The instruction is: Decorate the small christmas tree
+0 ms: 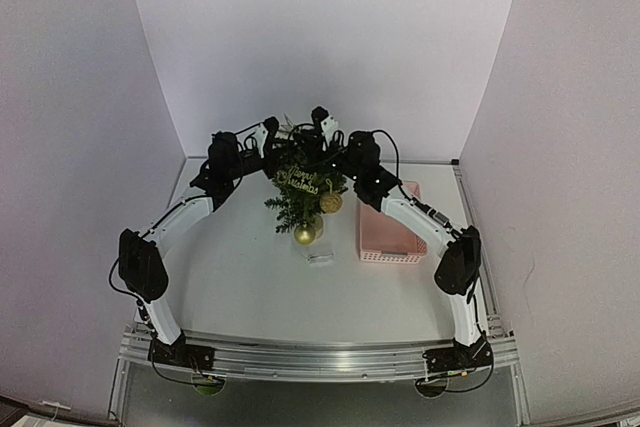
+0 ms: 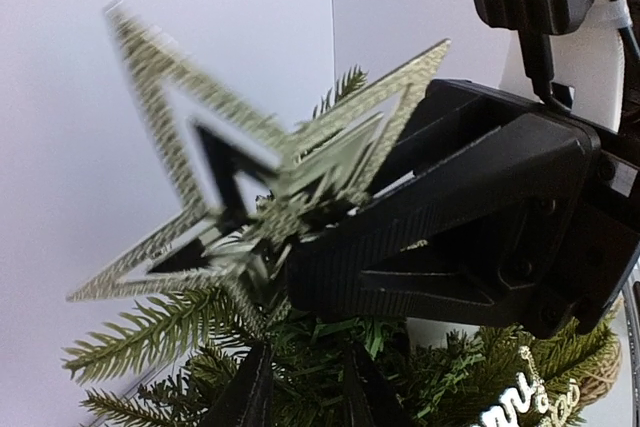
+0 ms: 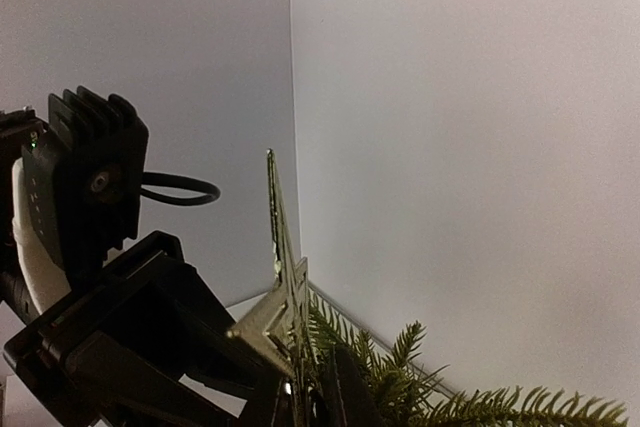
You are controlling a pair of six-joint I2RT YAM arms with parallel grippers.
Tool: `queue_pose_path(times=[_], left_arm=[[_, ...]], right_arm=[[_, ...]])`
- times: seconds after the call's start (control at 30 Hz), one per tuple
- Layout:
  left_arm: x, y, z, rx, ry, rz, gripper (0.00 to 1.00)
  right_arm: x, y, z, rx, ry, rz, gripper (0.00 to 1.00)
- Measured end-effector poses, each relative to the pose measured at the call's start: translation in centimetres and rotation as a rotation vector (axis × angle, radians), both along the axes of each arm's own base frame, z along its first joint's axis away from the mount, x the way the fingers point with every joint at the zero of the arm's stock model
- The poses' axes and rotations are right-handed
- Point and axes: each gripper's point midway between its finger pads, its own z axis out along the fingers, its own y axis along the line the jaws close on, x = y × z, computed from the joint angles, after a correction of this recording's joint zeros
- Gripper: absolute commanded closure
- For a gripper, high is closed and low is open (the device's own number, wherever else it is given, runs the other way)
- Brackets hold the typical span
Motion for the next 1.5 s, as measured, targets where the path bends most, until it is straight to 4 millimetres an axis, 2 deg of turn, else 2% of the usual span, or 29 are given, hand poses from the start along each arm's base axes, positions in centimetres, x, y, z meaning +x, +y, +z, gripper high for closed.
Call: queue_pose_path(times=[0.2,0.47,0.67,0.9,1.5], left_arm=[[0.0,0.0,0.0,0.001,-0.001,0.000,0.74],[0.0,0.0,0.0,0.002,-0.003,0.000,0.73],[0.0,0.0,0.0,0.005,-0.009,0.000,0.72],[-0.2,0.1,0.4,0.011,-0.031,0.000,0.72],[-1.0,0.9,1.6,0.031,-0.088,0.019,0.67]], right_arm=[[0.0,0.0,-0.3,-0.006,0.008,0.001,0.78],[-0.1,0.1,-0.3,-0.007,0.011,0.007,0.48],[-0.3,0.2,-0.2,-0.010,0.006,0.016,0.37],[-0.6,0.2,0.7,-0.004,-0.007,0.028,0.34],[-2.7,-1.6,7.2,0.062,-0.106,0.027,0.29]])
